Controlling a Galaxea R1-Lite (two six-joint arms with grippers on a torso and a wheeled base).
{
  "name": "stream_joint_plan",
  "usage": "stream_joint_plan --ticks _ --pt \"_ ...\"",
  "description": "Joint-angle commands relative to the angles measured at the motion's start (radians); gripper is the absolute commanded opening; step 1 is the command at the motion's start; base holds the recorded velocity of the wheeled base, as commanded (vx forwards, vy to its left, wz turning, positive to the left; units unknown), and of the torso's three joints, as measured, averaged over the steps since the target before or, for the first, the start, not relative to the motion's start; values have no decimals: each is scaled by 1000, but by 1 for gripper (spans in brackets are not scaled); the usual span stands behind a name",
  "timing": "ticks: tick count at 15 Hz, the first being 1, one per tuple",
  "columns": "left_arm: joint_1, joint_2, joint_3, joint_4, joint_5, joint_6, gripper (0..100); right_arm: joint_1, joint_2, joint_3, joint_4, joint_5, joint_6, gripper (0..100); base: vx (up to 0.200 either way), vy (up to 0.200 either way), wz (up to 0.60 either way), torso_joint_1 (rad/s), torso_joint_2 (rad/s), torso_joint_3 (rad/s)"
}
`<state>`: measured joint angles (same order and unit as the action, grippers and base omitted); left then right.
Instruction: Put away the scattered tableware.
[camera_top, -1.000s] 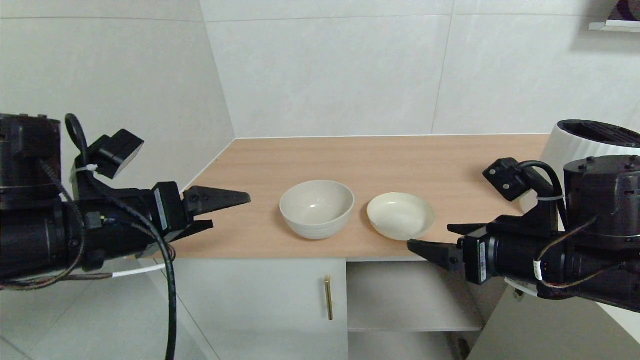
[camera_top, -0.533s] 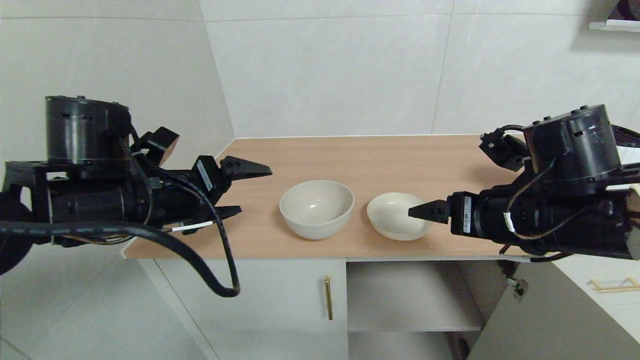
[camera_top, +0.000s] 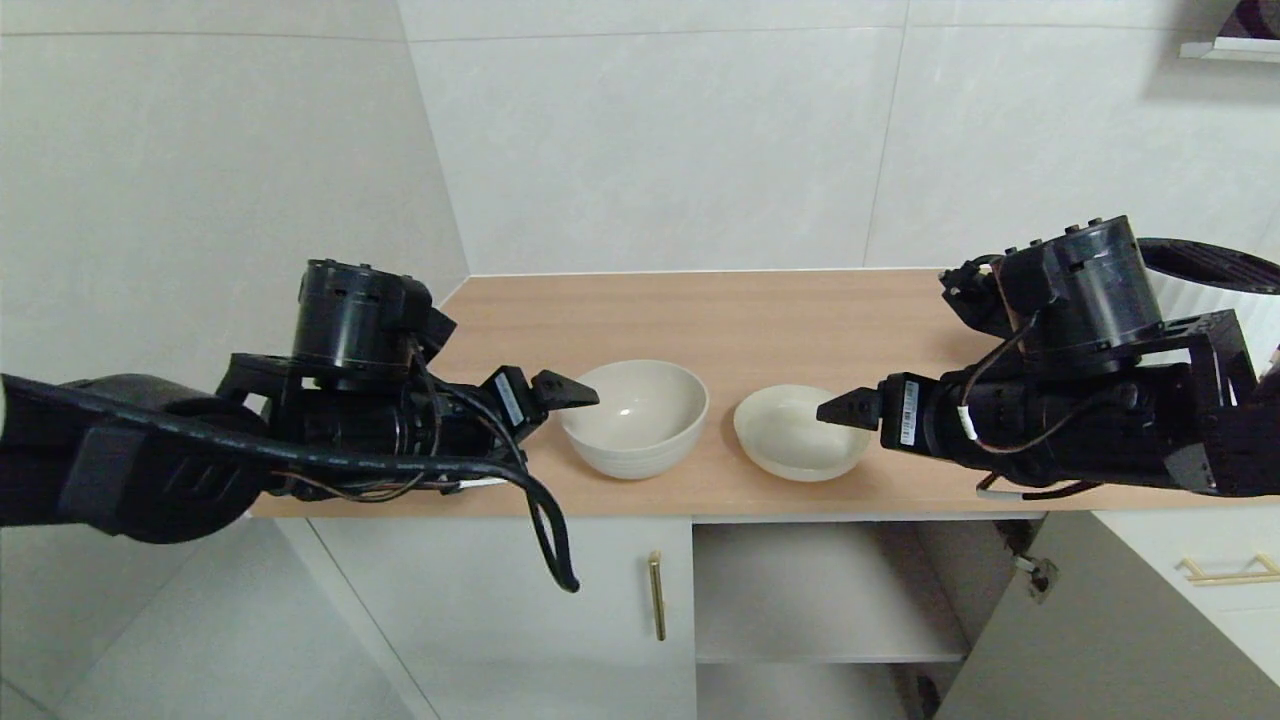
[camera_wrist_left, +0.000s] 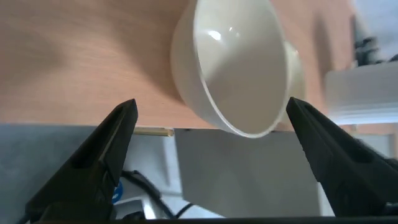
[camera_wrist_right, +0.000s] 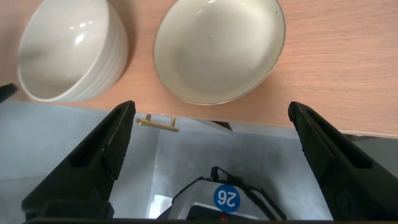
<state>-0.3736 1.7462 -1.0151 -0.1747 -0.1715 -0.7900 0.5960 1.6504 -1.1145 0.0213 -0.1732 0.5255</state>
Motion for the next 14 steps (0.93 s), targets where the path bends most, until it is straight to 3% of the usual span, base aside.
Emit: stream_joint_plan --ticks 1,10,11,14 --pt "-5 49 -14 0 3 3 100 1 5 1 0 0 -1 100 0 0 0 0 0 0" --pt "-5 111 -14 -100 9 -2 100 1 5 4 2 -2 -2 100 0 0 0 0 0 0" --pt "-5 111 -14 -101 9 -2 0 2 3 4 2 -2 -2 100 0 0 0 0 0 0" --pt "-5 107 -14 -101 12 -2 0 2 5 4 2 0 -2 100 0 0 0 0 0 0"
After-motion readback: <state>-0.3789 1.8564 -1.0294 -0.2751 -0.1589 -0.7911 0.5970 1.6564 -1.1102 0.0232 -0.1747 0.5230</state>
